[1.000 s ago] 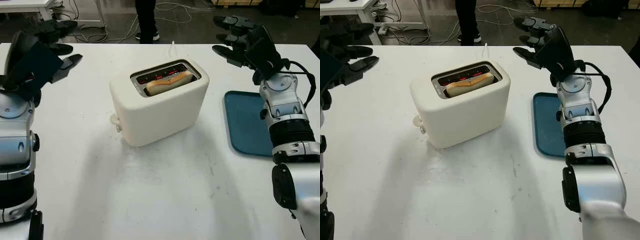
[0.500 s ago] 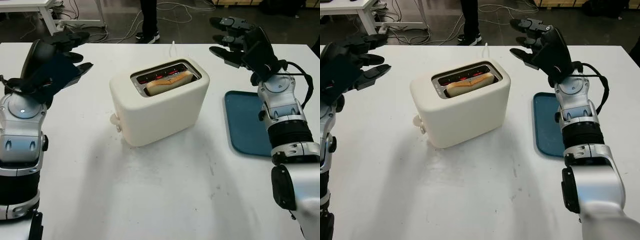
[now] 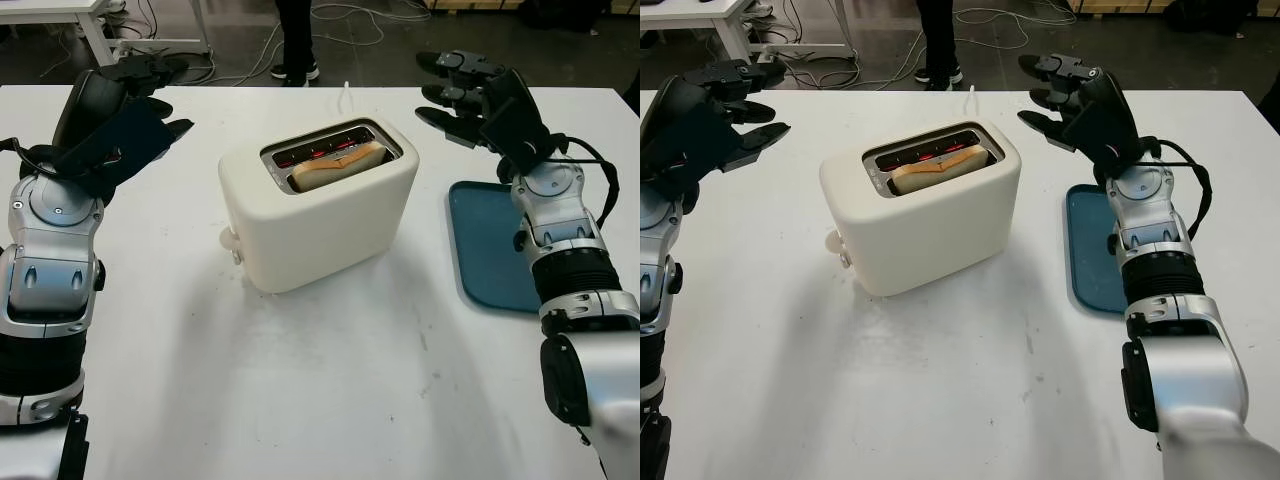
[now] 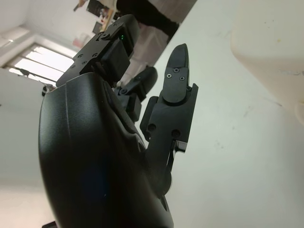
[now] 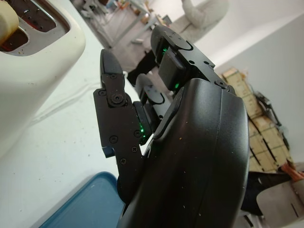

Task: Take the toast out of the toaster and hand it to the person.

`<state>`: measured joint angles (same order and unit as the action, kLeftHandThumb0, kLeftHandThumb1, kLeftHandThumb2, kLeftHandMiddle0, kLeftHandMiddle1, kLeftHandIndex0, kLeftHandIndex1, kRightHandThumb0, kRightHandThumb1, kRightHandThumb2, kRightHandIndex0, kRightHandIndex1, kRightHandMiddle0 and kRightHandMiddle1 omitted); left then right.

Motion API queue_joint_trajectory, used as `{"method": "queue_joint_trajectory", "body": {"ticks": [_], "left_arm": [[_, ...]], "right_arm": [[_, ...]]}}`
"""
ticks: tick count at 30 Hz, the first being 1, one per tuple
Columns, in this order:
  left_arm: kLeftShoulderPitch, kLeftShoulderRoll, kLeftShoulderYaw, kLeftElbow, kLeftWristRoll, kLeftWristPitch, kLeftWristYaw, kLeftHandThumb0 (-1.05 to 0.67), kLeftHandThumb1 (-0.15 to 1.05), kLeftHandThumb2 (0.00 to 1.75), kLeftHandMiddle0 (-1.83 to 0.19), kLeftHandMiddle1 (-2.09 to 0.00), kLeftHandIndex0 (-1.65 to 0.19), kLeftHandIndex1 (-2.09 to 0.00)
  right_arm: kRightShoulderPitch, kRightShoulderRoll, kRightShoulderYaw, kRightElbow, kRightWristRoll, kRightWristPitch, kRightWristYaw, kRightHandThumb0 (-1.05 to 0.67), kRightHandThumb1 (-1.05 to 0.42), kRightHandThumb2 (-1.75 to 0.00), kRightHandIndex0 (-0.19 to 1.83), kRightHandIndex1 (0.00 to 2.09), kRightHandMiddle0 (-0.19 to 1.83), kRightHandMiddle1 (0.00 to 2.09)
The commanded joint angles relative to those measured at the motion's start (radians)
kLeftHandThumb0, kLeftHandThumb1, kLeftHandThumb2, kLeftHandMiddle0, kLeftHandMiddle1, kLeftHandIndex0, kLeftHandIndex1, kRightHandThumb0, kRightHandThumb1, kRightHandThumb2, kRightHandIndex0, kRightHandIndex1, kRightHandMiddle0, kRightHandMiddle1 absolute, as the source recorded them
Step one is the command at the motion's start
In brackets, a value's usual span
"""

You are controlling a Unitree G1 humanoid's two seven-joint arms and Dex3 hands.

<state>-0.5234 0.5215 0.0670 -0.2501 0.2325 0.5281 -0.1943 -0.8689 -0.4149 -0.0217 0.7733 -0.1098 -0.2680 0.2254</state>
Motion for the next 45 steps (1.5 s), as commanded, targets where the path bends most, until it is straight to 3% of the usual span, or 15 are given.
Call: {"method": "queue_joint_trajectory", "body": {"ticks": [1, 45], "left_arm": [[-0.004, 0.007, 0.002, 0.000, 0.011, -0.024, 0.009, -0.27, 0.92, 0.20, -0.37, -0.74, -0.60, -0.04], [0.003, 0.011, 0.019, 0.024, 0.002, -0.059, -0.005, -0.31, 0.92, 0.19, -0.37, -0.77, -0.62, -0.04]], "right_arm": [[0.008, 0.003, -0.006, 0.009, 0.009, -0.028, -0.001, -0.30, -0.92, -0.11, 0.66, 0.02, 0.62, 0.01], [-0.008, 0.002, -0.008, 0.025, 0.014, -0.029, 0.007, -0.33, -0.92, -0.09, 0.66, 0.00, 0.62, 0.00]]}}
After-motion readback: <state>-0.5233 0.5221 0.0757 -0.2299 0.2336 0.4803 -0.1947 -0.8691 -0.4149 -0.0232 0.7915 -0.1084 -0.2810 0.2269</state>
